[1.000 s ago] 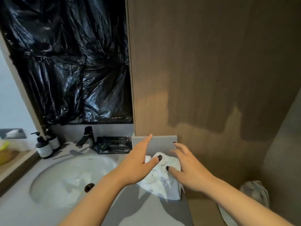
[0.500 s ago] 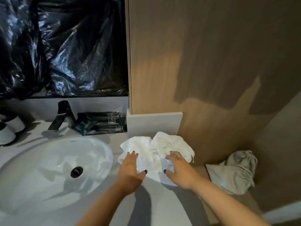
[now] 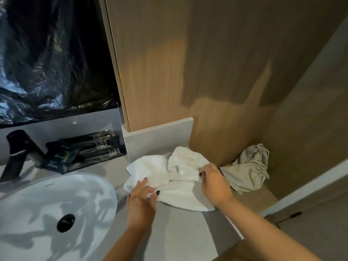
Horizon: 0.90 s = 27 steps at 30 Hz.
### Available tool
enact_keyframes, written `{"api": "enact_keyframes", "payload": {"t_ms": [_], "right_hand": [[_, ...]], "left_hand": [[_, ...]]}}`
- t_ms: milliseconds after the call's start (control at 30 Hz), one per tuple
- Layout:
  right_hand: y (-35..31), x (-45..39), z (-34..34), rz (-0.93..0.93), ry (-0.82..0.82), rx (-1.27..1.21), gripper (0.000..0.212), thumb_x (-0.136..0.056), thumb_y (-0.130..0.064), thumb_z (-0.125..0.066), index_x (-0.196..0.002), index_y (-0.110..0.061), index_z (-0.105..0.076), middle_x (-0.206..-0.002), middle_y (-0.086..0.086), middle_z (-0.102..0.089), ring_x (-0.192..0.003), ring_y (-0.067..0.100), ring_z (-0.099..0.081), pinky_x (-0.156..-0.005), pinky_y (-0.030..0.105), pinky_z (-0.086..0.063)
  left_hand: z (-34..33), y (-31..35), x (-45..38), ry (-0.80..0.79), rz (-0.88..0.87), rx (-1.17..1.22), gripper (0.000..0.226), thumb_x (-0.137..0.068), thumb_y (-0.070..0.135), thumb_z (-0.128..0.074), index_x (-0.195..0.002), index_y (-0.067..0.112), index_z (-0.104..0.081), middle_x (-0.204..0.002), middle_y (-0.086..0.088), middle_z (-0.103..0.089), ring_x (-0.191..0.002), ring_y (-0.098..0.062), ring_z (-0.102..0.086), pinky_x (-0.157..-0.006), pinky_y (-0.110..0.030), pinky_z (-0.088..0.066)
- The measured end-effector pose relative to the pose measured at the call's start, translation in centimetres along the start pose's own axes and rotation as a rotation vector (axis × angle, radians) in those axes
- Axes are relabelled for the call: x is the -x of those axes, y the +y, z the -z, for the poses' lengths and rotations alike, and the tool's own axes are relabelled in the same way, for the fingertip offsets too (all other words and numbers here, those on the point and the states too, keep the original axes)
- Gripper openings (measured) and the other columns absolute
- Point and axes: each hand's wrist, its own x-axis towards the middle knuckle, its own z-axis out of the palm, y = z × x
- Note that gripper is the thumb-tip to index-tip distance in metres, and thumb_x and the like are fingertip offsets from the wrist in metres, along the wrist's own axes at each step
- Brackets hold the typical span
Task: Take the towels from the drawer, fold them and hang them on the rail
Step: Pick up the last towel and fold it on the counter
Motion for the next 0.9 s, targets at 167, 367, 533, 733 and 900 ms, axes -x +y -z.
{"api": "enact_keyframes", "payload": {"t_ms": [167,367,533,733,900], "right_hand": [[1.5,-0.5,3.5,-0.175,0.245,-0.223,0.007,-0.094,-0.002,-0.050,-0.092,-0.008,-0.052,-0.090,0.008,-0.056,-0.077,0.023,-0.054,-0.066,0.034,-0.040],[1.8,-1.7,4.3,-0.284,0.238,-0.257,0.009,-0.095,-0.003,-0.052,-0.097,-0.012,-0.049,-0.086,0.004,-0.056,-0.071,0.019,-0.049,-0.058,0.028,-0.035],[0.5,-1.3,3.7,-0.082,0.146,-0.326,0.013,-0.095,-0.004,-0.055,-0.091,-0.017,-0.054,-0.084,0.003,-0.062,-0.075,0.024,-0.057,-0.063,0.025,-0.035],[-1.8,4.1,0.5,0.462,-0.486,-0.117,0.088,-0.080,-0.051,-0.066,-0.151,-0.043,-0.014,-0.155,-0.019,-0.016,-0.139,0.003,-0.020,-0.115,0.024,-0.020],[-3.0,6.1,0.1,0.463,-0.418,-0.212,0.093,-0.083,-0.049,-0.070,-0.153,-0.041,-0.009,-0.161,-0.015,-0.005,-0.145,0.013,-0.013,-0.122,0.034,-0.013]], "left_hand": [[3.7,0.0,0.7,0.098,0.144,0.168,0.009,-0.098,0.012,-0.055,-0.100,0.017,-0.063,-0.106,-0.012,-0.070,-0.104,-0.035,-0.062,-0.081,-0.037,-0.044],[7.3,1.6,0.4,0.194,0.313,0.580,0.014,-0.097,0.017,-0.054,-0.085,0.010,-0.052,-0.080,-0.011,-0.061,-0.075,-0.025,-0.055,-0.065,-0.031,-0.044],[8.3,3.2,-1.1,0.247,0.397,0.663,0.012,-0.099,0.005,-0.052,-0.092,0.012,-0.058,-0.093,-0.013,-0.063,-0.087,-0.027,-0.058,-0.082,-0.037,-0.050],[6.9,5.5,0.3,0.172,0.426,0.617,0.006,-0.096,-0.002,-0.054,-0.097,-0.002,-0.060,-0.085,-0.014,-0.065,-0.082,-0.026,-0.058,-0.074,-0.028,-0.049],[6.0,9.4,3.6,0.150,0.440,0.752,0.016,-0.103,0.001,-0.040,-0.106,0.001,-0.056,-0.094,-0.011,-0.061,-0.099,-0.030,-0.053,-0.093,-0.042,-0.043]]}}
